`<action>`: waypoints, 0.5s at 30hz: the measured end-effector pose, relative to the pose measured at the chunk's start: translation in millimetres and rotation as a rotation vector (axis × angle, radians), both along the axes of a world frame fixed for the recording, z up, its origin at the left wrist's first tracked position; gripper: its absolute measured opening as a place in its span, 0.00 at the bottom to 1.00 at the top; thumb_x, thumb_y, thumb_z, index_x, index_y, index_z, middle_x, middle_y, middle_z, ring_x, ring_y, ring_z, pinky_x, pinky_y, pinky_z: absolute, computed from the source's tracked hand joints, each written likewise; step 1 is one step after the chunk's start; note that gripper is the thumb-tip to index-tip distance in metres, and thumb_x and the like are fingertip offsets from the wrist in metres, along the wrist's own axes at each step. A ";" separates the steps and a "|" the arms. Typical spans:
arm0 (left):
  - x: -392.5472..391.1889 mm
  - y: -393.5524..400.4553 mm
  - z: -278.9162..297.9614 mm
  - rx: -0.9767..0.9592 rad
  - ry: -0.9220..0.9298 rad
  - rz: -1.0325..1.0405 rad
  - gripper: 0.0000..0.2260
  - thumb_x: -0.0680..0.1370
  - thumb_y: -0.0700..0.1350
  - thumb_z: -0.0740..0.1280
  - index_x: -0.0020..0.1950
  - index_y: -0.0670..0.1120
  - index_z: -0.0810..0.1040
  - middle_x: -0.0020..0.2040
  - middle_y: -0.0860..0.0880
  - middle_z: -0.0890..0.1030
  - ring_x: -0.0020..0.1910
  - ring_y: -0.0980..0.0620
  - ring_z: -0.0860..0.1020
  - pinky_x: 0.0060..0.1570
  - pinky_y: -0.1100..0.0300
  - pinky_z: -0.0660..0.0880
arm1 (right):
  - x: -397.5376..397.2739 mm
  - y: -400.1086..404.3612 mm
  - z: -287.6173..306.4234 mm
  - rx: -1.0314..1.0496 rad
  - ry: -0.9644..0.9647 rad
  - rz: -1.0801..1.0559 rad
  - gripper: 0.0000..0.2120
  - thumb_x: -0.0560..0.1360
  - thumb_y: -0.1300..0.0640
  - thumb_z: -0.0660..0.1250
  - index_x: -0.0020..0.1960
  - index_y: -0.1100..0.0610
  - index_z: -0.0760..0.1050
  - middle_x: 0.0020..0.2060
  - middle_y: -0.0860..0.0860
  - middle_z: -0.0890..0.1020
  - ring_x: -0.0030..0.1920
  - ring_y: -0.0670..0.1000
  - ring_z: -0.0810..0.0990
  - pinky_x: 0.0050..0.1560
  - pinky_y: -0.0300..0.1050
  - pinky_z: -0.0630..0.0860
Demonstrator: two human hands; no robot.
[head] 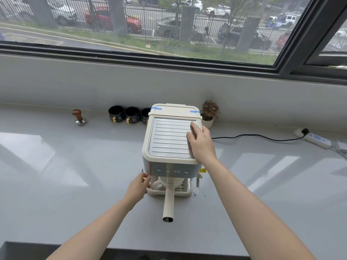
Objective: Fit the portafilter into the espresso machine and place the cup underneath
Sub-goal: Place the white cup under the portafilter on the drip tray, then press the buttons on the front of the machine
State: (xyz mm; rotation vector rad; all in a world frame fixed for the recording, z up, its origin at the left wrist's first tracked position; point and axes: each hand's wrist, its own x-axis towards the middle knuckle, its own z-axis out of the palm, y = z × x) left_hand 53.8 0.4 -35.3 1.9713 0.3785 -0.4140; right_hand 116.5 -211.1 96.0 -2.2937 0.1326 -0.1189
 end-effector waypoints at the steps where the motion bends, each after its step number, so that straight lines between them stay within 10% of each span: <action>1: 0.0 2.7 6.8 -0.006 -0.069 0.078 0.07 0.79 0.49 0.59 0.51 0.47 0.73 0.41 0.48 0.80 0.36 0.47 0.76 0.35 0.53 0.73 | -0.1 -0.1 -0.7 0.003 -0.007 -0.007 0.22 0.81 0.51 0.55 0.74 0.49 0.63 0.73 0.51 0.64 0.70 0.53 0.67 0.65 0.45 0.65; 5: -2.9 13.7 49.3 -0.040 -0.557 0.163 0.17 0.76 0.52 0.59 0.65 0.54 0.67 0.56 0.52 0.75 0.53 0.51 0.77 0.49 0.53 0.77 | -4.7 -0.7 -3.6 0.044 -0.116 -0.079 0.17 0.80 0.55 0.58 0.68 0.52 0.72 0.69 0.53 0.70 0.67 0.52 0.70 0.59 0.37 0.63; 10: -6.4 10.8 74.5 0.214 -0.819 -0.333 0.33 0.71 0.56 0.70 0.71 0.63 0.56 0.73 0.49 0.59 0.67 0.69 0.60 0.62 0.62 0.69 | -36.2 -1.1 -22.0 0.207 -0.264 -0.088 0.13 0.78 0.52 0.60 0.57 0.53 0.79 0.68 0.51 0.73 0.68 0.47 0.71 0.60 0.38 0.68; 15: 1.7 6.4 54.0 0.397 -0.997 -0.324 0.44 0.64 0.42 0.79 0.68 0.57 0.53 0.72 0.39 0.61 0.65 0.44 0.69 0.50 0.49 0.80 | -74.5 2.9 -58.0 0.245 -0.405 0.045 0.22 0.72 0.42 0.66 0.63 0.48 0.69 0.73 0.51 0.65 0.73 0.43 0.64 0.64 0.36 0.70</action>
